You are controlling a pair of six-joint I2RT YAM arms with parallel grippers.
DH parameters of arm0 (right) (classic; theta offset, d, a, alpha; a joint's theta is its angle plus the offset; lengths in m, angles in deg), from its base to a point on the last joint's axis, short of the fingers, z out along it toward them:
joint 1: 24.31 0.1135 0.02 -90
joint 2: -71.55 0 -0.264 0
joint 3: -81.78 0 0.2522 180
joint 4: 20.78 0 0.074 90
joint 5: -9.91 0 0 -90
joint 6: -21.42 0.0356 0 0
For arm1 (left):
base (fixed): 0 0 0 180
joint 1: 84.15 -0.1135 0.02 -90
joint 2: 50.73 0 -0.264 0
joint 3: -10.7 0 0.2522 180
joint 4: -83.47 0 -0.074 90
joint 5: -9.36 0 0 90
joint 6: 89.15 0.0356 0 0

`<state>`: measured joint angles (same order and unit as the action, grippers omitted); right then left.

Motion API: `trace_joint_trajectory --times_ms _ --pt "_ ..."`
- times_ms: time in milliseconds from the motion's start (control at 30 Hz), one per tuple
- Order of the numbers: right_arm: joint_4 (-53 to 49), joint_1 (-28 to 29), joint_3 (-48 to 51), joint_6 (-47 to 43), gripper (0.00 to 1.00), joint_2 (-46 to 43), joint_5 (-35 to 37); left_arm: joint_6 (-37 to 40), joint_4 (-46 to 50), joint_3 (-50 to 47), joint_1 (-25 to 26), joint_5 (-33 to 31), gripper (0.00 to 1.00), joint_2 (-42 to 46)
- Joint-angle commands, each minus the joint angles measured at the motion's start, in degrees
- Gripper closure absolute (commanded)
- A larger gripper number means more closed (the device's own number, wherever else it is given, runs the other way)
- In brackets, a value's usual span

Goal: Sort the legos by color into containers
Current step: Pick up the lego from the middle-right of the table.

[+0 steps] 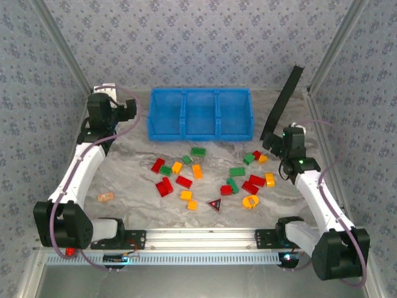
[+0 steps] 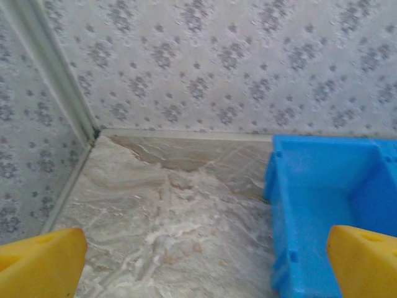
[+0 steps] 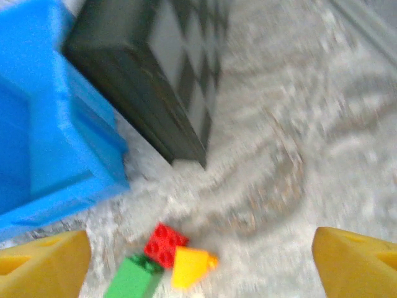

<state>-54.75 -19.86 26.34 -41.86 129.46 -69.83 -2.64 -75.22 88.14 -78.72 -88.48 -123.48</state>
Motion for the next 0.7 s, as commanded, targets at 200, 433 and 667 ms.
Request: trace_joint_trajectory --times_ms 200,433,667 --pt "-21.1 -1.7 -1.2 6.2 0.22 3.0 -9.8 2.4 12.1 4.9 0.5 7.7 0.01 1.6" --pt "-21.3 -1.8 0.0 6.2 0.25 7.8 -10.8 2.8 13.7 5.3 0.5 9.2 0.01 1.4" --pt "-21.1 -2.1 1.1 5.6 0.28 11.9 -10.6 3.1 14.4 4.8 0.6 9.3 0.01 1.6"
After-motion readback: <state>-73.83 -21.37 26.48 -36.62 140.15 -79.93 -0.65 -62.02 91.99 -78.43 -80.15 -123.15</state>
